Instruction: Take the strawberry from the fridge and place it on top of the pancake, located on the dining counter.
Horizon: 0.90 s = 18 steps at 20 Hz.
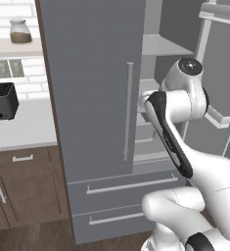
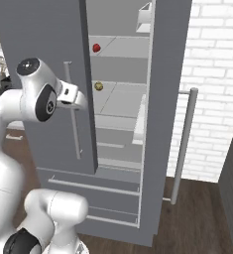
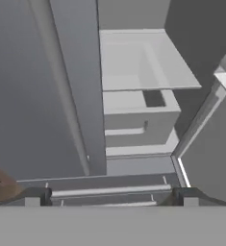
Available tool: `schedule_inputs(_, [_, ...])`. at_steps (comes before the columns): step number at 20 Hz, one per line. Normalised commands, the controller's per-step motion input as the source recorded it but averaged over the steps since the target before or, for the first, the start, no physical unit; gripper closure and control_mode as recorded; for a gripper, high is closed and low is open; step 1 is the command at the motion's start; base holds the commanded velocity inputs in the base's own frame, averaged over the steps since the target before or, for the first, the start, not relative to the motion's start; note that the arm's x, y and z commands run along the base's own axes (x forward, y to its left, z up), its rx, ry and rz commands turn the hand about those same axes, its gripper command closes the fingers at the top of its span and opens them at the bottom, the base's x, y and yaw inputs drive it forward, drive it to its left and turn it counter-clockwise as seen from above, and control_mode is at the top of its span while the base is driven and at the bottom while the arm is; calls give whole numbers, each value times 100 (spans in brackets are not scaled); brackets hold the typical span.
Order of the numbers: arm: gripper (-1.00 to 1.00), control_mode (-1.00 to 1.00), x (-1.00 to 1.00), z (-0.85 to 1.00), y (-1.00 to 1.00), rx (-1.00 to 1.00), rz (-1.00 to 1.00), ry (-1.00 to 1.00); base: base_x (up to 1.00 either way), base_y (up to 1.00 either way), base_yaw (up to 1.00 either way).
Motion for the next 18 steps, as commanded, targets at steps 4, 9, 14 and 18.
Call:
schedule_inputs(4, [-100,-100,56,13,47,-13,14,0,0,0,0])
schedule_inputs(9, [-100,-100,60,0,36,-4,-3,-4,0,0,0])
schedule_inputs(14, [-100,-100,58,0,17,0,-9,-3,0,0,0])
schedule_inputs(18, [-100,-100,46,0,17,0,-9,0,0,0,0])
